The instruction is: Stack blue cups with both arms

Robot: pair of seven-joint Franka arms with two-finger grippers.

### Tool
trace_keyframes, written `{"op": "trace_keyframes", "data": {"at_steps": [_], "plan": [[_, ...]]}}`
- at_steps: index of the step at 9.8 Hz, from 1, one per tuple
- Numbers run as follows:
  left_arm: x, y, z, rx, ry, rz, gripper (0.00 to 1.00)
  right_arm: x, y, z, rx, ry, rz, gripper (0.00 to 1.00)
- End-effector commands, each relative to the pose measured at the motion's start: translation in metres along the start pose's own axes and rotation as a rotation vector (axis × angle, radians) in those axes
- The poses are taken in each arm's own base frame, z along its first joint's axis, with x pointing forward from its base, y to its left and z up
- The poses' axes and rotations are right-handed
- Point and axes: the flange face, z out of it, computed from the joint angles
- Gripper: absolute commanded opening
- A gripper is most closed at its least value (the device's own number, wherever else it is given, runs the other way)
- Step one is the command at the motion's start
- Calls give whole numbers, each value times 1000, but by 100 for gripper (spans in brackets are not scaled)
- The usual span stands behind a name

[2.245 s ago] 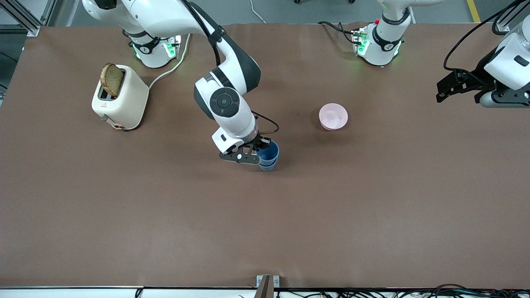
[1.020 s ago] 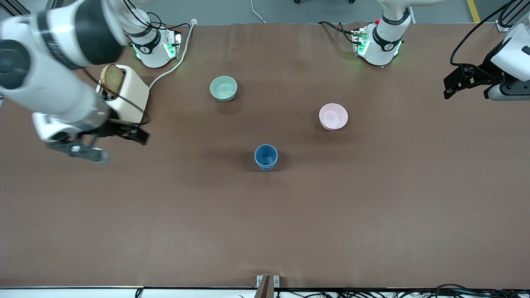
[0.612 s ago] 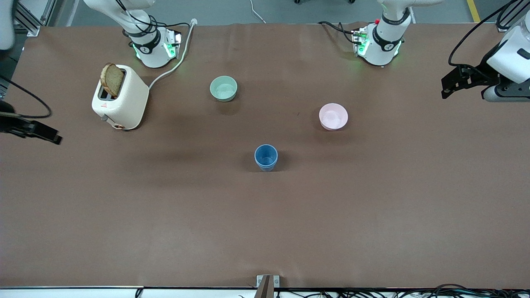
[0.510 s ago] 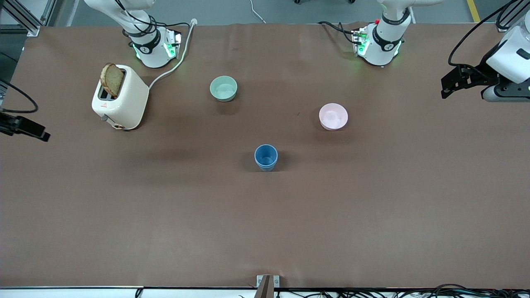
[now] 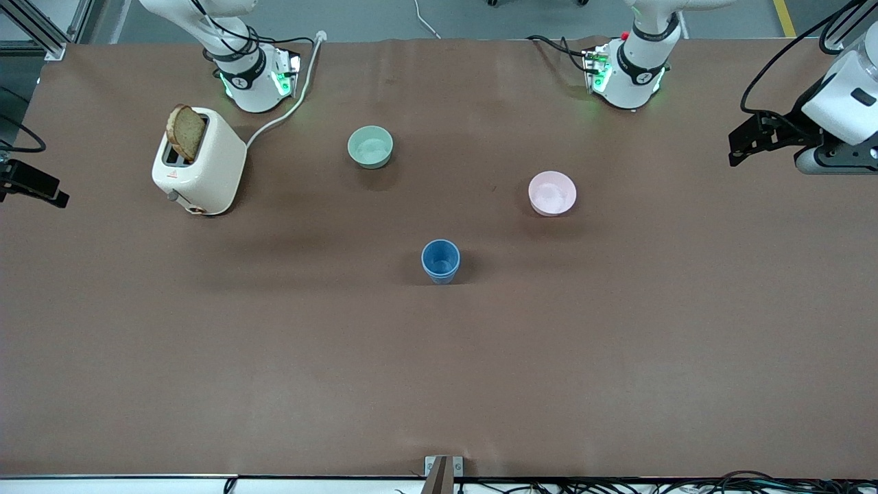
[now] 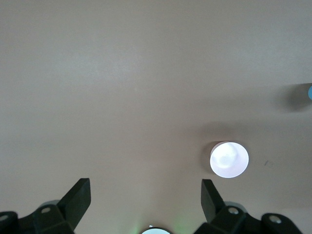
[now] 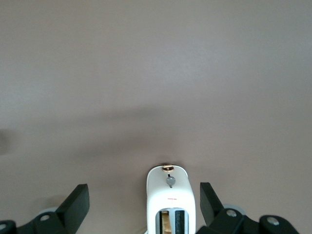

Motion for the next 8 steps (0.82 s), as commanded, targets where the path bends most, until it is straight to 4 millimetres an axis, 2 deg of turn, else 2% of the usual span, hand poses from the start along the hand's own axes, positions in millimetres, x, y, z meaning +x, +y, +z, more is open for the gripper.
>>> {"op": "trace_keyframes", "data": {"at_steps": [1,3,8], "plan": [[5,-2,7,3,-12,11,100,-20,12,1,1,16,-12,100],[9,-4,1,2,-9,9,100,-20,13,2,-1,10,-18,100],[11,-5,2,28,-8,-3,100,-17,10,1,3,36,-25,100]]}}
